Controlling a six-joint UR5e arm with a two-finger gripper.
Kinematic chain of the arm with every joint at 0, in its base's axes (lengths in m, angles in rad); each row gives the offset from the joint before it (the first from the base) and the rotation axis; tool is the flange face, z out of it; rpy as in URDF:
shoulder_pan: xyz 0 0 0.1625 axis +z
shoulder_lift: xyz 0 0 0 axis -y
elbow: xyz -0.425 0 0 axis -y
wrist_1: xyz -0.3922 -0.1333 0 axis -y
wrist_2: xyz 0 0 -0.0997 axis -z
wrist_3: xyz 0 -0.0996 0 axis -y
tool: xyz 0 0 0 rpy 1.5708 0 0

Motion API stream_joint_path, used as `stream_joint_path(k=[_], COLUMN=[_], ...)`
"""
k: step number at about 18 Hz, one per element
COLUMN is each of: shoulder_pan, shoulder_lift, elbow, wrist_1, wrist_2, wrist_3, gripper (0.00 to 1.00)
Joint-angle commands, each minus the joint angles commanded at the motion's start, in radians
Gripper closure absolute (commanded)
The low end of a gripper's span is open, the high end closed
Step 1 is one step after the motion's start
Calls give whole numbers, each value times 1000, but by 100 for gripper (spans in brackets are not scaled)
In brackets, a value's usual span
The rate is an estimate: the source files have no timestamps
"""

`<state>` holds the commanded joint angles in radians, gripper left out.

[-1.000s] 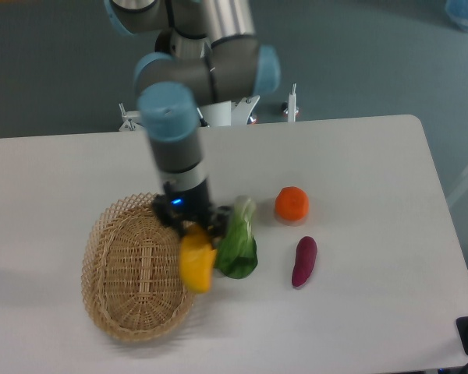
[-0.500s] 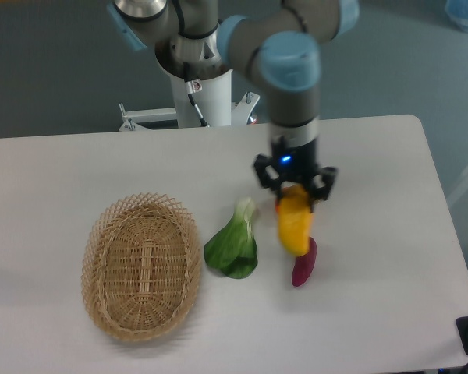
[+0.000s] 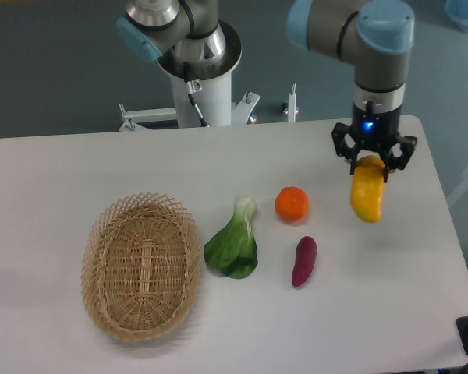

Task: Pick up the mango from the basket
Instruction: 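Hold the mango raised above the table beside the orange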

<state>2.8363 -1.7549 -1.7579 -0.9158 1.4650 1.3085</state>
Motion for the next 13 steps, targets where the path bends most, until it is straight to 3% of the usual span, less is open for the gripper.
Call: stream_joint_path(k=[13], shoulder_pan=[5], shoulder_lift=[2], elbow=[0], wrist_1=[6], wrist_2=[-23], wrist_3=[-3], gripper=[48])
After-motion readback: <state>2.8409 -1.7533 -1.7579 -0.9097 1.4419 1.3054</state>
